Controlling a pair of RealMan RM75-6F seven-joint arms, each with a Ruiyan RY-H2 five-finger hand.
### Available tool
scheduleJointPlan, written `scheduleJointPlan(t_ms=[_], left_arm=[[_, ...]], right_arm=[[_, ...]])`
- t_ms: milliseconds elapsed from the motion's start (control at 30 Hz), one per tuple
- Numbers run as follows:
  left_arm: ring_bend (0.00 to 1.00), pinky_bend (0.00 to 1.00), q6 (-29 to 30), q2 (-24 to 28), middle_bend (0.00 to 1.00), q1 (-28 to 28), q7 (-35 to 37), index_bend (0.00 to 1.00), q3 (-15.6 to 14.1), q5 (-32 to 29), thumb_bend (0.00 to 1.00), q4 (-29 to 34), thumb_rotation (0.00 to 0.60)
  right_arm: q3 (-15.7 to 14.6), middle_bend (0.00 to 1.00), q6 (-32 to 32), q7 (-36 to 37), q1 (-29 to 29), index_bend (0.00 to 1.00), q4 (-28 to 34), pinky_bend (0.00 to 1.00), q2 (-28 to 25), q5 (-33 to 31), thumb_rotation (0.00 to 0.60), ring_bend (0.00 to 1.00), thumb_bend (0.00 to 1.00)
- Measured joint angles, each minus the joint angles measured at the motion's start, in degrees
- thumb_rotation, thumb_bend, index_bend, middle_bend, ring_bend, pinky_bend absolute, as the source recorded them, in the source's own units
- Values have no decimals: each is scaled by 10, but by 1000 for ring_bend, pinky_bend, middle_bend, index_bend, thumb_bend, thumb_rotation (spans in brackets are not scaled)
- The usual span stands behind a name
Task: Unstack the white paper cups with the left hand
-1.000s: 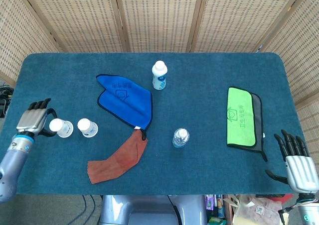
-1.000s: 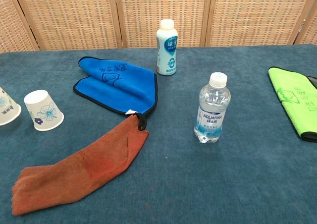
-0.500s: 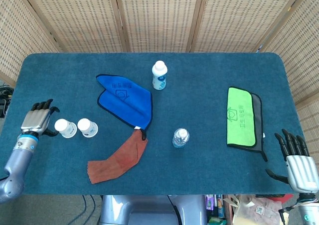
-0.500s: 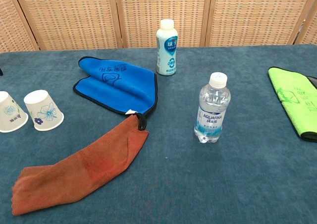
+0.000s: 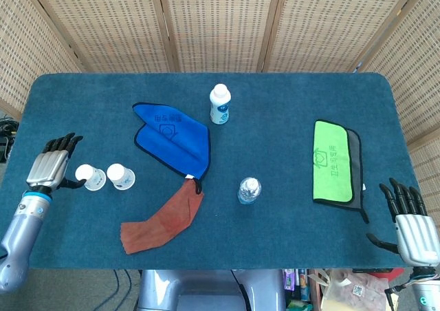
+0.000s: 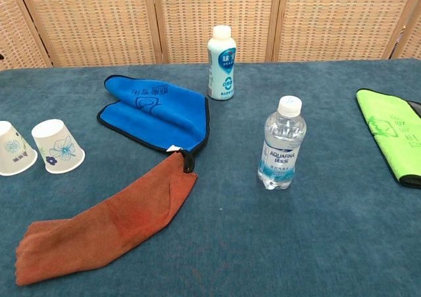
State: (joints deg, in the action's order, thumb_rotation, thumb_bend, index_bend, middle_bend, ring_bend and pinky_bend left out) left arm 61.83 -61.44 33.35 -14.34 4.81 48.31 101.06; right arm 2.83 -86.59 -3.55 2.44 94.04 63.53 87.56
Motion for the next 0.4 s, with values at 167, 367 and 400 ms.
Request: scheduleJointPlan(t_ms=[167,367,400], left_arm=[[0,0,101,-8,0,-64,48,14,-18,128,240,28,600],[0,0,253,-60,0,-161,39,0,-67,273,240,10,600],[0,0,275,-74,0,-181,28,0,-76,288,240,0,600]], right_arm=[[0,0,2,-3,2,0,0,0,2,2,600,0,117],[-2,0,1,-10,4,0,-4,0,8,7,600,0,117],[-2,0,3,-13,4,0,-5,0,10,8,600,0,117]])
